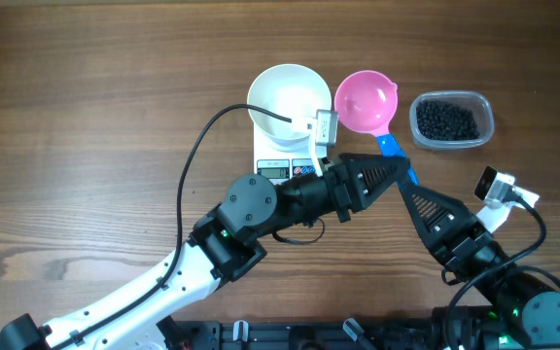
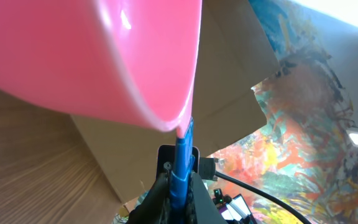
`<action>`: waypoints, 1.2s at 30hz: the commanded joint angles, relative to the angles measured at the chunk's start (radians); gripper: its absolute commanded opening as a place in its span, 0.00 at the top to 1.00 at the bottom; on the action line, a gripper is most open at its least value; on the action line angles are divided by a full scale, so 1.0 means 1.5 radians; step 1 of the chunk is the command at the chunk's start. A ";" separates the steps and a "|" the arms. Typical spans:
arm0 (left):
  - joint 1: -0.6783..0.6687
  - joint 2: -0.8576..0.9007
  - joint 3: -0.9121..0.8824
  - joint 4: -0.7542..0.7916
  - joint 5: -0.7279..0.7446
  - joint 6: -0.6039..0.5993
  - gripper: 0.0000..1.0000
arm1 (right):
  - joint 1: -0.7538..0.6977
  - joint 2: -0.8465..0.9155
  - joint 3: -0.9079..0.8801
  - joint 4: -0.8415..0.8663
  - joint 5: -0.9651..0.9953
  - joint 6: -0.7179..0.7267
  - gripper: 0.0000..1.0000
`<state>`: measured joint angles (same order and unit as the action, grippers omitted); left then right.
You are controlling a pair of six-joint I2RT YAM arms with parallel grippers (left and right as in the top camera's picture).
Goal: Scoop item into bowl and weigh 150g on scale
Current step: 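Close the right gripper on the blue handle beside the left gripper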
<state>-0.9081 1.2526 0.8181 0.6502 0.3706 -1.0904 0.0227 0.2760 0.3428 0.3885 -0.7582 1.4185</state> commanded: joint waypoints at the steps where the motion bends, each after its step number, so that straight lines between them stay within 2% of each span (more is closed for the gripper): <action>1: -0.013 0.003 0.001 -0.012 0.027 0.006 0.88 | -0.001 0.001 0.005 0.010 0.022 -0.003 0.96; 2: -0.013 0.003 0.001 -0.012 0.027 0.006 0.83 | -0.001 0.001 0.005 0.010 0.022 -0.003 0.96; 3: -0.013 0.003 0.001 -0.012 0.026 0.006 0.73 | -0.001 0.001 0.005 0.010 0.022 -0.002 0.96; 4: -0.013 0.003 0.001 -0.012 0.026 0.006 0.56 | -0.001 0.001 0.005 0.010 0.025 -0.002 0.96; 5: -0.013 0.003 0.001 -0.012 0.024 0.006 0.51 | -0.001 0.001 0.005 0.010 0.030 -0.002 0.96; 12: 0.013 0.003 0.001 -0.030 -0.039 0.009 0.47 | -0.001 0.001 0.005 0.009 0.042 -0.004 0.96; 20: 0.068 0.003 0.001 -0.022 -0.039 0.008 0.40 | -0.001 0.001 0.005 -0.042 0.044 -0.004 0.96; 23: 0.068 0.003 0.001 -0.014 -0.038 0.001 0.45 | -0.001 0.001 0.005 -0.042 0.044 -0.001 0.96; 26: 0.060 0.003 0.001 0.002 -0.033 0.001 0.58 | -0.001 0.001 0.005 -0.042 0.036 0.036 0.96; 28: 0.056 0.003 0.001 0.014 -0.033 0.000 0.62 | -0.001 0.001 0.005 -0.043 0.024 0.037 0.96; 36: 0.037 0.003 0.001 0.013 -0.031 -0.019 0.60 | -0.001 0.001 0.005 -0.045 0.006 0.069 0.96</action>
<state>-0.8356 1.2541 0.8181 0.6659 0.3187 -1.1069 0.0227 0.2779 0.3428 0.3153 -0.7311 1.4994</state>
